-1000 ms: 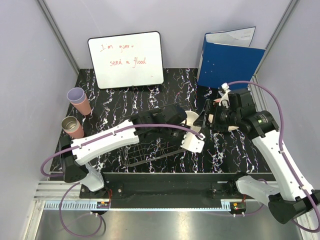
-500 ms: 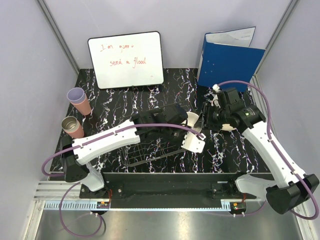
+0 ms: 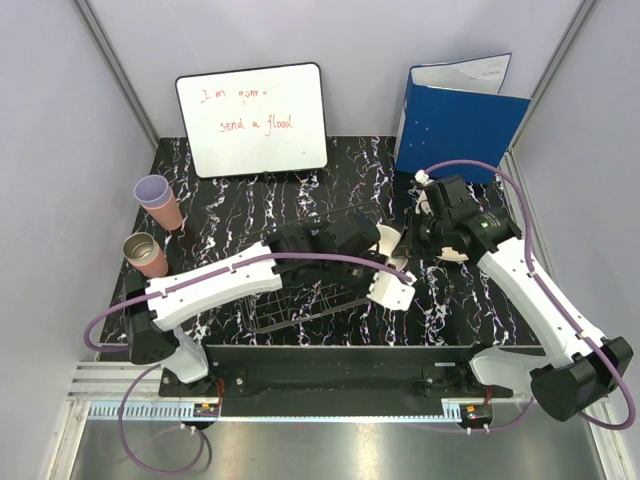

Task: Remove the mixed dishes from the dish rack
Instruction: Pick up the bowl from the dish rack, then place the bowl at the center of the board.

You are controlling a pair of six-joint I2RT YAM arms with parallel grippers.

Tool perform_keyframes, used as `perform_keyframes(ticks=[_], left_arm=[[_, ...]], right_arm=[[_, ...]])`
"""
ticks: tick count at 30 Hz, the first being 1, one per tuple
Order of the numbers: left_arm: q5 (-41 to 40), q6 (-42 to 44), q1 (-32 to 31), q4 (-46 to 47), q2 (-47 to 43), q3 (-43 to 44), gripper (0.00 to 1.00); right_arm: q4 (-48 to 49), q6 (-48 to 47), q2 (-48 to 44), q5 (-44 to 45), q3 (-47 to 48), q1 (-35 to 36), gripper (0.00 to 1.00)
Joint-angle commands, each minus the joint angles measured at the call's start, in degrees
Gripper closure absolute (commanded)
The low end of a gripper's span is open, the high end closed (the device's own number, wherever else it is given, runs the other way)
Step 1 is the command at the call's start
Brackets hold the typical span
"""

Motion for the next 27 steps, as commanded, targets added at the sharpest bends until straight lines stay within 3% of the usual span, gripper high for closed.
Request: perform_keyframes(ticks=[1,4,5,6,12,16,23,27], left_arm=[[-7.92,-1.83,-0.06,6.58,-3.36,3.43,0.56],[-13.97,-2.18,-0.32,9.83,-3.89,3.34,0.26],[-15.82,-2.96,-0.41,10.19,-3.63,3.95,0.08],[-20.02,-3.75,-0.5,10.55,-3.28,5.96,0.01],[-37.25,-14.37,2.91,19.15,-2.74,9.66,0.01],[-44.75,-31.56,7.76,20.39,-5.29,11.17,0.01],[-48.71,-51.38,12.33,27.15,-18.02,-5.14,0.01],[-49.85,-58.76,13.65,29.44,-24.88,-12.81,0.01]], right_arm=[[0.82,2.33,-1.8,5.08,3.43,-1.08,1.0],[0.29,2.15,-1.45,5.95,5.37,-1.08,1.0],[0.2,2.07,-1.19,6.31,5.99,-1.17,1.0],[0.03,1.98,-1.01,7.27,6.69,-1.08,1.0],[0.46,2.33,2.76,12.89,13.45,-1.34,1.0],[2.91,2.94,8.81,13.61,19.42,-3.71,1.0],[8.9,6.72,23.05,6.75,27.6,-14.69,1.0],[10.13,6.81,30.52,9.56,33.05,-16.63,1.0]])
